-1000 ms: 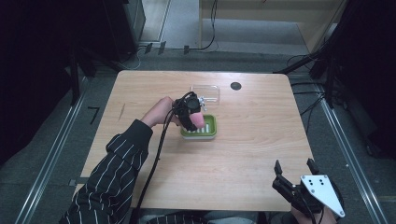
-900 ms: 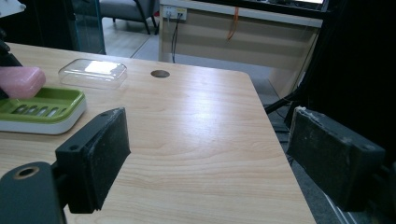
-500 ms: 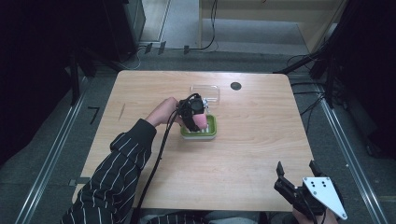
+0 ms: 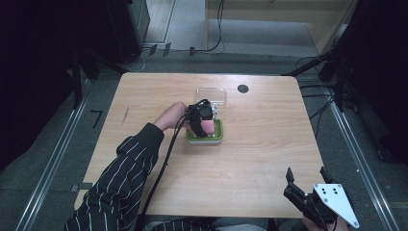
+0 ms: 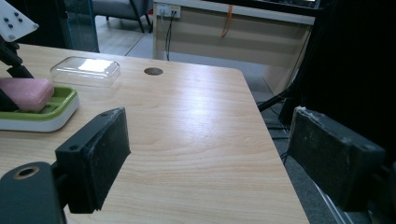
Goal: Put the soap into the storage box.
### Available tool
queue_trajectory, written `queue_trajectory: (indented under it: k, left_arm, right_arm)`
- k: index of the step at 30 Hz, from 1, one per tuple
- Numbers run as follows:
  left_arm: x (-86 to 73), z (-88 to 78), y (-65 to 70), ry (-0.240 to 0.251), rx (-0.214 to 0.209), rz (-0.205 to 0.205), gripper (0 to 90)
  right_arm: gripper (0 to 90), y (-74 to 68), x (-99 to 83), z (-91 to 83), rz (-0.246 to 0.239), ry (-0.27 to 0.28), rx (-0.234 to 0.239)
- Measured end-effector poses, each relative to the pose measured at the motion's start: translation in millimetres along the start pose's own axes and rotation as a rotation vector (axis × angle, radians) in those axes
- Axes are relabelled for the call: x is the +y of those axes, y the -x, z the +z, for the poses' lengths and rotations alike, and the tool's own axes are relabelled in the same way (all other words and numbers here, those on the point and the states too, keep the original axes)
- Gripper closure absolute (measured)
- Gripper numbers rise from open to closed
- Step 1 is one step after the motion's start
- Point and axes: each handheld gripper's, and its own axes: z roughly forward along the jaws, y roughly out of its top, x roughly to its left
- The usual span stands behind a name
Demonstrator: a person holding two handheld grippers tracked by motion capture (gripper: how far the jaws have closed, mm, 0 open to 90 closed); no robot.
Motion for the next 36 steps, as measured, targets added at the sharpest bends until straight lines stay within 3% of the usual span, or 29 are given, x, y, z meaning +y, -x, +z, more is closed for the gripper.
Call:
queue_trajectory:
  k: [7,27,36]
  left_arm:
    - [2.6,4.1,1.7,-0.009,0.007,0.021,38.1]
    - [2.1,6.2,0.7,-0.008,0.014,0.019,37.2]
    - [1.5,-6.0,0.0,0.026,-0.006,-0.029,35.2]
  right_arm:
    - [12.7,1.0,-0.2,-0.6,-0.005,0.003,-0.002]
    - [12.7,1.0,-0.3,-1.1,-0.001,0.005,-0.004]
    - [12.7,1.1,-0.3,-1.2,-0.001,0.005,-0.004]
